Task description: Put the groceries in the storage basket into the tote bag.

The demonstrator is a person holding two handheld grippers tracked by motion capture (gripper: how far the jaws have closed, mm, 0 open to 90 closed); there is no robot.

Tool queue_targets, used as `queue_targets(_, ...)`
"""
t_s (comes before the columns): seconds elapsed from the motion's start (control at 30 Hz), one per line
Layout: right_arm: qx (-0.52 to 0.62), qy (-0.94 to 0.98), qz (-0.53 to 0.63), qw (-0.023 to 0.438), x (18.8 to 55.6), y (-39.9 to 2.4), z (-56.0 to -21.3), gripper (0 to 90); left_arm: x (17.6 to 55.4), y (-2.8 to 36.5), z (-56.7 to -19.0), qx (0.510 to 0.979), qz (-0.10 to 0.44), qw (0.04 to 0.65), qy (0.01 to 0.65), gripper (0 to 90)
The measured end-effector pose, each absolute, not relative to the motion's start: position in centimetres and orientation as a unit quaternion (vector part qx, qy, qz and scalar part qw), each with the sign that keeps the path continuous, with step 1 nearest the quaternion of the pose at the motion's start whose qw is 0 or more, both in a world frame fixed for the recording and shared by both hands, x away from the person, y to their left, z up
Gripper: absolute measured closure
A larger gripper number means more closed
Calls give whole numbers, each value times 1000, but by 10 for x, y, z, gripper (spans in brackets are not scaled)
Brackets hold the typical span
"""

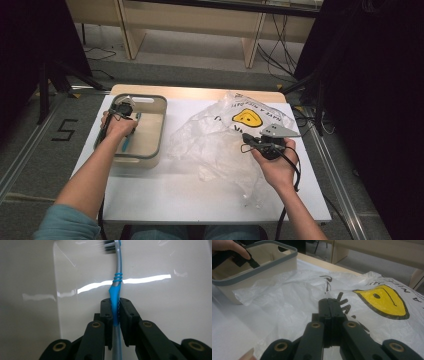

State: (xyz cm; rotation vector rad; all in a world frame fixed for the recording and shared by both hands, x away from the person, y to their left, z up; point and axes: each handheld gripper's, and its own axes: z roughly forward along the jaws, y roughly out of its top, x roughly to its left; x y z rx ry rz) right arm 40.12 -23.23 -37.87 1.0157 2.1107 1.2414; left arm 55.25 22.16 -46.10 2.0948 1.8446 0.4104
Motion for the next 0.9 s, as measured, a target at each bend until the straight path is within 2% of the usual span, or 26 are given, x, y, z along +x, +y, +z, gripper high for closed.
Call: queue_targets(0.9,374,771,455,244,401,-233,-379,900,547,221,-452,725,158,189,643,820)
